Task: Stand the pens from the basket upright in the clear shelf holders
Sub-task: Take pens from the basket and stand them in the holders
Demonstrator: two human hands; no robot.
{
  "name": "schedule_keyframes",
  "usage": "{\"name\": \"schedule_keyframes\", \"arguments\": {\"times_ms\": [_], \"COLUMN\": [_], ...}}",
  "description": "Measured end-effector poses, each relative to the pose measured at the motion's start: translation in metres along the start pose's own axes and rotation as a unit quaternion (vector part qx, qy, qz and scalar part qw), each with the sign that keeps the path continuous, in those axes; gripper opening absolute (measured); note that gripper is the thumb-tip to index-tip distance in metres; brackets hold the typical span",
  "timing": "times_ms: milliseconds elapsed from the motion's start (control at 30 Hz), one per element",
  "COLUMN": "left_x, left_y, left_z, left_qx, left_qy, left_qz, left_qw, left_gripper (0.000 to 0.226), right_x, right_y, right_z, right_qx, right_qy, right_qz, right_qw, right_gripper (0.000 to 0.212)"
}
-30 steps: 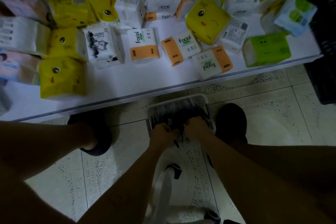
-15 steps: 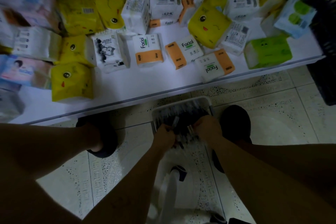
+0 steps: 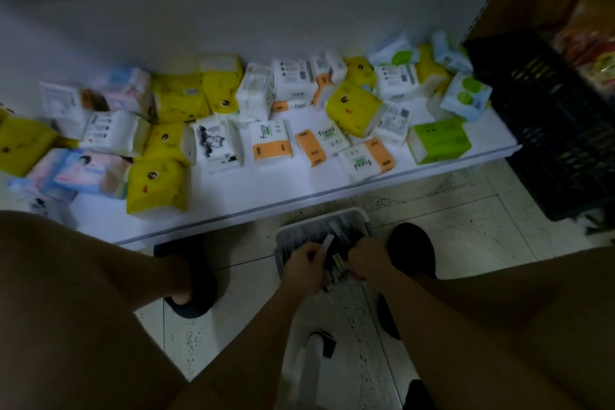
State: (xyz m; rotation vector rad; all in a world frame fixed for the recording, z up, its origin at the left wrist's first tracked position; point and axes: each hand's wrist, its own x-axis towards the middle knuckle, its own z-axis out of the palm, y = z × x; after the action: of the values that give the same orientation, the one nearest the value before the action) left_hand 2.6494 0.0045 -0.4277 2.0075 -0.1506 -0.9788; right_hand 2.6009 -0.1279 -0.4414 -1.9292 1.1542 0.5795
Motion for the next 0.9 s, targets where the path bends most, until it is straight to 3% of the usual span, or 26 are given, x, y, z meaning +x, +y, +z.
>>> {"name": "schedule_keyframes", "arguments": {"times_ms": [67,100,167,267,367,567,800,900], "left_x": [-0.012,-0.016,-0.026,-0.043,-0.06,-0.089,-0.149,-0.177], "left_y": [0.01,0.015,0.026,0.048,0.072,0.118,0.194,0.225], "left_z": [-0.004,-0.007,-0.017,-0.037,-0.06,-0.103,-0.158,-0.181], "left_qx": [-0.002,-0.004,-0.009,-0.053,-0.114,-0.126,-0.153,-0.15], "left_qy": [0.012,0.019,0.037,0.053,0.073,0.102,0.17,0.187], "left_qz": [0.003,0.002,0.022,0.072,0.111,0.209,0.319,0.375], "left_qw": [1.0,1.0,0.999,0.995,0.984,0.964,0.92,0.896], "left_gripper": [0.042,0.045,0.048,0.033,0.024,0.009,0.013,0.016], "right_x": [-0.017,-0.023,-0.033,-0.058,-0.091,-0.137,-0.212,-0.246], "right_y": [-0.01,-0.015,-0.024,-0.043,-0.065,-0.107,-0.171,-0.198], "right_z": [-0.009,-0.01,-0.015,-0.027,-0.044,-0.065,-0.098,-0.115], "right_qx": [-0.027,0.012,0.009,0.036,0.068,0.213,0.256,0.268], "right_qy": [-0.002,0.005,0.062,0.113,0.115,0.09,0.196,0.207], "right_qz": [-0.028,-0.023,-0.058,-0.162,-0.26,-0.309,-0.474,-0.505], "right_qw": [0.999,1.0,0.996,0.98,0.956,0.923,0.82,0.794], "right_gripper": [0.039,0.031,0.025,0.035,0.028,0.011,0.016,0.021]}}
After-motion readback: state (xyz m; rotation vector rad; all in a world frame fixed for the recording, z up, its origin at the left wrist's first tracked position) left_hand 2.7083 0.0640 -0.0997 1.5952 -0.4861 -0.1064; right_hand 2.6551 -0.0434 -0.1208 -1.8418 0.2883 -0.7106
